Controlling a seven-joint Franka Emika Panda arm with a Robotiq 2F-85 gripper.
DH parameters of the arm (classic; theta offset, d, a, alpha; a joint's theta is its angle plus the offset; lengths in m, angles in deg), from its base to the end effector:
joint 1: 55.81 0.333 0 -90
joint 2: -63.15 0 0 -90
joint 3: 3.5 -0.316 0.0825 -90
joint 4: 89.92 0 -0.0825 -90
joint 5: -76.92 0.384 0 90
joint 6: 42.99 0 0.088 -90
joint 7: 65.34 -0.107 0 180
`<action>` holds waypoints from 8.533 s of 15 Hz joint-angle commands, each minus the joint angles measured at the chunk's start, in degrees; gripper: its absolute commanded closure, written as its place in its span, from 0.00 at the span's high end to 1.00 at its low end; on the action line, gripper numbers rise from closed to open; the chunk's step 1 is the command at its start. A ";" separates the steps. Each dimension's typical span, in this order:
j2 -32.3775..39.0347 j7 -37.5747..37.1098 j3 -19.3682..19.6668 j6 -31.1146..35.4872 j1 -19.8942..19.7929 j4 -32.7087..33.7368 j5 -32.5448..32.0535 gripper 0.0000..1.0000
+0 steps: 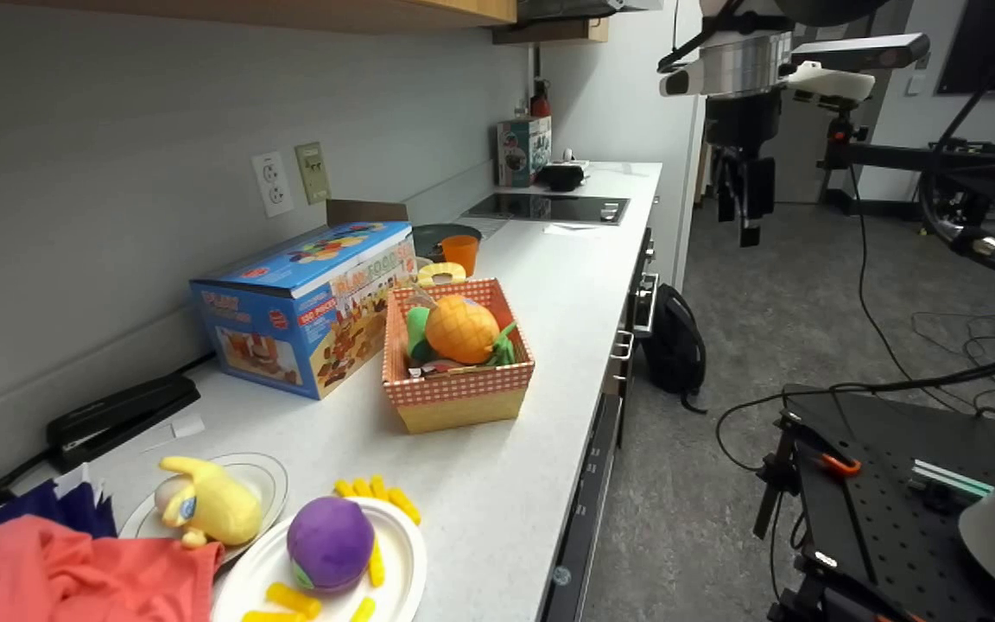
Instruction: Put the pineapple plushie on the white plate
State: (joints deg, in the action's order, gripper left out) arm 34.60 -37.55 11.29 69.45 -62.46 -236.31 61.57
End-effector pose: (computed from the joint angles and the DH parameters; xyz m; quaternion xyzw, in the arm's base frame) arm 0.3477 -0.1548 0.4228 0.9883 0.1307 -0.0698 0.0346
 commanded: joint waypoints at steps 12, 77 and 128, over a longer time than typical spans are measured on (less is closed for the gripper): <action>25.64 -3.05 -9.63 10.34 6.65 25.49 7.39 1.00; 36.53 -32.67 -16.04 6.09 9.70 38.13 -4.61 0.04; 45.73 -11.04 -28.05 39.52 18.69 42.72 8.02 1.00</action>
State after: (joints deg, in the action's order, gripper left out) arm 80.60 -49.56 -16.58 108.11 -43.30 -193.79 69.44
